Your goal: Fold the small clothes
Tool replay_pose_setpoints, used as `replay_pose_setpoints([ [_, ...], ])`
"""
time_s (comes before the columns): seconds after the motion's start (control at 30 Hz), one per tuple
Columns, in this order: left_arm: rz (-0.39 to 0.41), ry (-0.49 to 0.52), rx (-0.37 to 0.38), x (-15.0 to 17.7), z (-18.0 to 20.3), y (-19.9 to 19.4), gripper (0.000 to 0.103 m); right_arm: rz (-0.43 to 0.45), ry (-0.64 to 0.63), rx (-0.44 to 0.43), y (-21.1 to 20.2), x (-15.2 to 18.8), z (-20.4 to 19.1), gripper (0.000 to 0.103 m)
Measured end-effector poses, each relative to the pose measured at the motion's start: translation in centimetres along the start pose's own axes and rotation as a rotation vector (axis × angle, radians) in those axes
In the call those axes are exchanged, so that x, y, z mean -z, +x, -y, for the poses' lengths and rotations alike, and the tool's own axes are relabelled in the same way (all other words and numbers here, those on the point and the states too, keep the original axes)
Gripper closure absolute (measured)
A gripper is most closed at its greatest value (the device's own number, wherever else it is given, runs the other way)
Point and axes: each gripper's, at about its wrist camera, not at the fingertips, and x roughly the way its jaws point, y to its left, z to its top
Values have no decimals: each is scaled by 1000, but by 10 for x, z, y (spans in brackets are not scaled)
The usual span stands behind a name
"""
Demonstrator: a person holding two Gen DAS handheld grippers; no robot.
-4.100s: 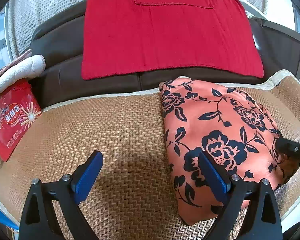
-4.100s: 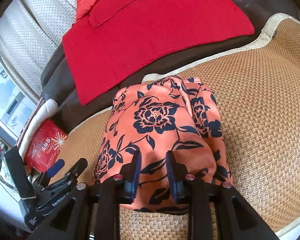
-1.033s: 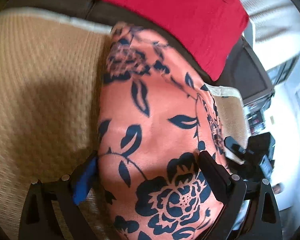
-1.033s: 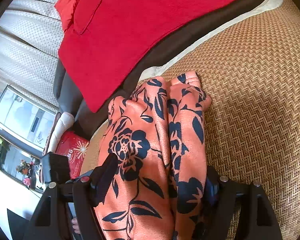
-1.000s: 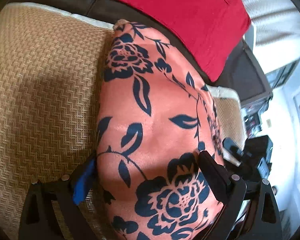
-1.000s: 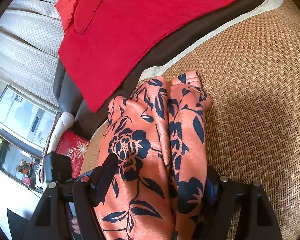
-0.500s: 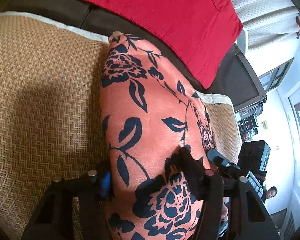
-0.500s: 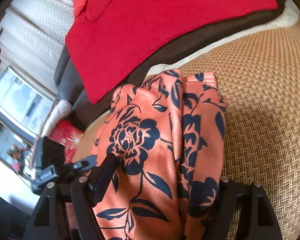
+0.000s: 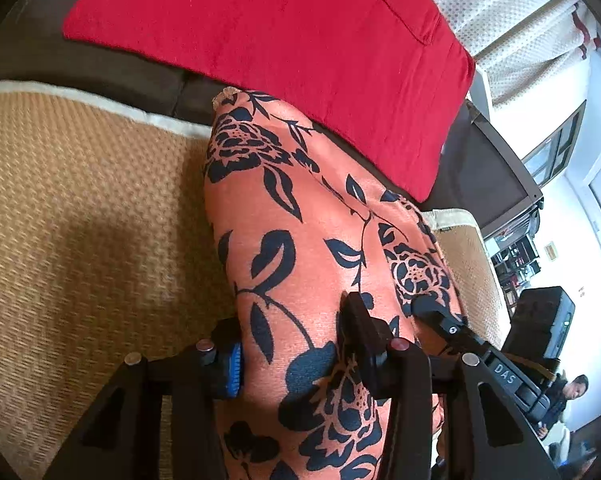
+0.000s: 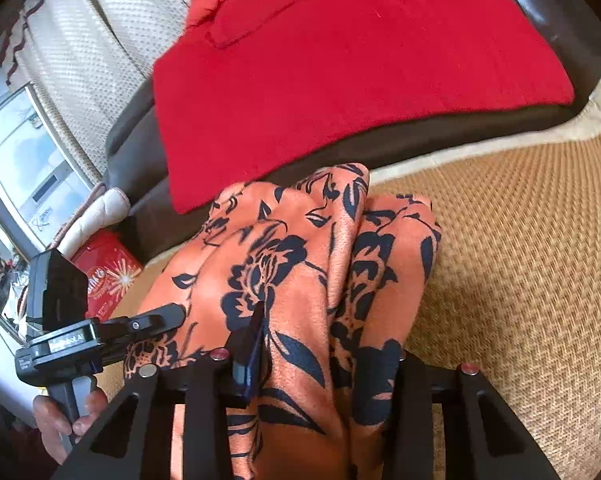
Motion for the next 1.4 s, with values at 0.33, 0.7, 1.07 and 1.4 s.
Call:
replay_pose_setpoints([
  [0.33,68,36,-34,-5,3,-23,59,80,-67,-48,-12,3,-40,67],
  [0.7,14,-27,-114,-4,-25,-18,58,-3,-51,-43,10,14,-51,67],
  [1.07,-12,-37,-257,-5,-23,-12,43,-140,55,12,25,21,-32,43],
  [1.4,192,183,-474,0,41,-62,25,104,-26,87,-42,10,-53,38],
])
